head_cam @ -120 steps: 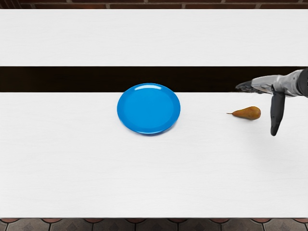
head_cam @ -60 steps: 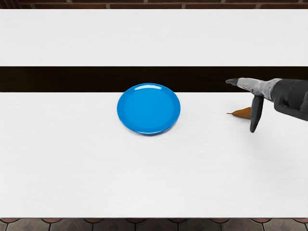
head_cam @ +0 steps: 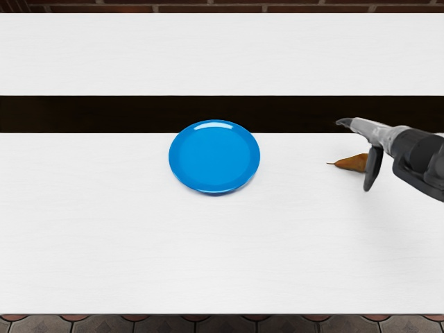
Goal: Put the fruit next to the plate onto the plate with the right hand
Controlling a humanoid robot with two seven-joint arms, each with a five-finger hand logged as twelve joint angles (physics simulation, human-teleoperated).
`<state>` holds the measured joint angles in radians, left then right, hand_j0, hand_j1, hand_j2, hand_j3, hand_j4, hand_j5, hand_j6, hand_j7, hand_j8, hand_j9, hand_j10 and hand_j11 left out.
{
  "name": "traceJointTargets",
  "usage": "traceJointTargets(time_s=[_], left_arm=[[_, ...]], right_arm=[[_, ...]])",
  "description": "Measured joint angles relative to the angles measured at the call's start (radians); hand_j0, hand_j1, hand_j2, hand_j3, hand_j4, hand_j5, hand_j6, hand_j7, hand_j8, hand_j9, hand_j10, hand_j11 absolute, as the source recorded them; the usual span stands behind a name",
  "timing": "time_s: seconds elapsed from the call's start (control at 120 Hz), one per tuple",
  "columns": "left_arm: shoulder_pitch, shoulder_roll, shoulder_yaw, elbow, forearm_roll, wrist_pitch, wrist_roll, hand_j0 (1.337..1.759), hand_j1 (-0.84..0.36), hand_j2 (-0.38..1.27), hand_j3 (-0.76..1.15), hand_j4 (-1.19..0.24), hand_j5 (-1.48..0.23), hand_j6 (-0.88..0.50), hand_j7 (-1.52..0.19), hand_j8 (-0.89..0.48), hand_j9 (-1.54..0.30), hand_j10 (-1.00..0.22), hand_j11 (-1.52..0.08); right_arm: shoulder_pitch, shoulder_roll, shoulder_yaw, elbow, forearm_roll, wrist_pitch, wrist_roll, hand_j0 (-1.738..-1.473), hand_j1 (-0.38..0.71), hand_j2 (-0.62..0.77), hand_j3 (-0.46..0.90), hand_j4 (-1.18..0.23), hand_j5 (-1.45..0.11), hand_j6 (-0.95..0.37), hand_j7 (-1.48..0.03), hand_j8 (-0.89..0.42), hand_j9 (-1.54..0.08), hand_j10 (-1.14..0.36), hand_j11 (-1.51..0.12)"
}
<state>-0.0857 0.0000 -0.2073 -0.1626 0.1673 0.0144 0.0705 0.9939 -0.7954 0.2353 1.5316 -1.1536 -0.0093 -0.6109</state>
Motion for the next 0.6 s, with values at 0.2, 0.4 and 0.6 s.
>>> traceJointTargets(time_s=[0.2,0.4,0.6], left_arm=[[0.001,0.000,0.000,0.000,0.000,0.000,0.000,1.658,0.32,0.00,0.00,-0.02,-0.03,-0.02,-0.03,-0.02,-0.03,-0.02,-0.03],[0.001,0.000,0.000,0.000,0.000,0.000,0.000,1.658,0.32,0.00,0.00,-0.02,-0.03,-0.02,-0.03,-0.02,-0.03,-0.02,-0.03],[0.000,0.000,0.000,0.000,0.000,0.000,0.000,1.658,0.32,0.00,0.00,-0.02,-0.03,-0.02,-0.03,-0.02,-0.03,-0.02,-0.03]], right_arm=[[-0.017,0.014,-0.002,-0.017,-0.022,-0.018,0.000,-1.658,-0.21,-0.02,0.00,-0.12,-0.16,-0.13,-0.15,-0.13,-0.16,-0.12,-0.15],[-0.022,0.026,-0.002,-0.039,-0.028,-0.021,0.000,-1.658,-0.14,-0.03,0.00,-0.19,-0.23,-0.19,-0.23,-0.19,-0.23,-0.19,-0.23],[-0.043,0.056,-0.002,-0.073,-0.056,-0.053,0.000,-1.658,-0.08,-0.04,0.00,-0.23,-0.29,-0.23,-0.29,-0.23,-0.29,-0.23,-0.29]])
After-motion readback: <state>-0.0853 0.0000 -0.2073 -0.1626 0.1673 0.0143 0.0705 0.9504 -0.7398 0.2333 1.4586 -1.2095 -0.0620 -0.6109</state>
